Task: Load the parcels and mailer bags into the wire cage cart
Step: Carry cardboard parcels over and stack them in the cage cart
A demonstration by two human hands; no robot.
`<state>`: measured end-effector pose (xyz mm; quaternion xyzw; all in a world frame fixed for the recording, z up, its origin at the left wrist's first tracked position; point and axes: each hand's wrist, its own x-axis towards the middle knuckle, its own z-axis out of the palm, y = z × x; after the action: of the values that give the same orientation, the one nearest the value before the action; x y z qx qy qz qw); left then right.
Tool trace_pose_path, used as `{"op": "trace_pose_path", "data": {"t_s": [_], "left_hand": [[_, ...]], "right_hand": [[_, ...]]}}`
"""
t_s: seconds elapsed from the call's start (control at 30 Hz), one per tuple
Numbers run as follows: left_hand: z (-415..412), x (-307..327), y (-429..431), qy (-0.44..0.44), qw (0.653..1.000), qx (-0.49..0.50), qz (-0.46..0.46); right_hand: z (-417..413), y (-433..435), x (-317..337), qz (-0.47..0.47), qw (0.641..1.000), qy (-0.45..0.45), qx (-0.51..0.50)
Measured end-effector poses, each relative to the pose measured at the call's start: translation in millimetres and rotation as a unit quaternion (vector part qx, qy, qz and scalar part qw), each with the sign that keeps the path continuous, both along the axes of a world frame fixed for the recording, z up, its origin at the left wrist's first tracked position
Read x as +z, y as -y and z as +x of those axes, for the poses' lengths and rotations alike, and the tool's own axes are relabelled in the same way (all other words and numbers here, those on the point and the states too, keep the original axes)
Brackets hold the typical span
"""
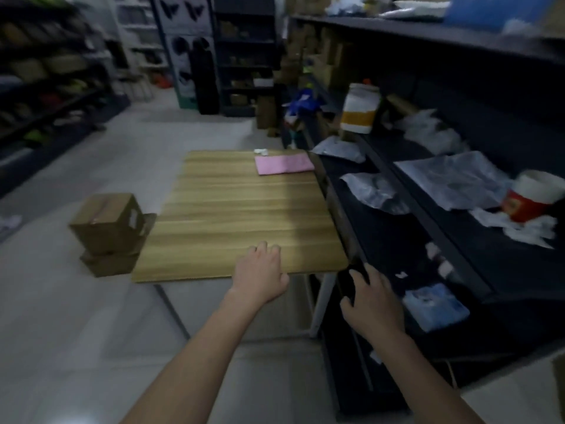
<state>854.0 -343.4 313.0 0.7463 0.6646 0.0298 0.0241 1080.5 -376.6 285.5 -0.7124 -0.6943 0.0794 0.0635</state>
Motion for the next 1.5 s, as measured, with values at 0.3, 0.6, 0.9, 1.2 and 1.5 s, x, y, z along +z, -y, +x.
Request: {"op": "trace_pose_path", "data": {"t_s": [0.3,0.6,0.9,1.2,1.5], "left_hand": [[-151,-2,11,0.004,0.981,0.184,-0.068],[-263,21,-19,-0.004,0.930,0.362,-0.068],[-334,28,-61,0.008,0.917,0.389,-0.090],[-457,-19,-115,0.050,0.927,0.357,-0.106],[-639,-24,-146,0.077,0.933,0.331,-0.123]], "right_hand": [[-144,-77,-3,-0.006,0.992,0.014,0.128],[-274,-170,-4,-0.020,0.971,-0.015,0.240],[-355,-212,-1,-0.034,0.958,-0.020,0.285],[-474,-252,-23,-0.051,0.965,0.007,0.259],[-657,-275,-28,-0.082,0.972,-0.011,0.221]]}}
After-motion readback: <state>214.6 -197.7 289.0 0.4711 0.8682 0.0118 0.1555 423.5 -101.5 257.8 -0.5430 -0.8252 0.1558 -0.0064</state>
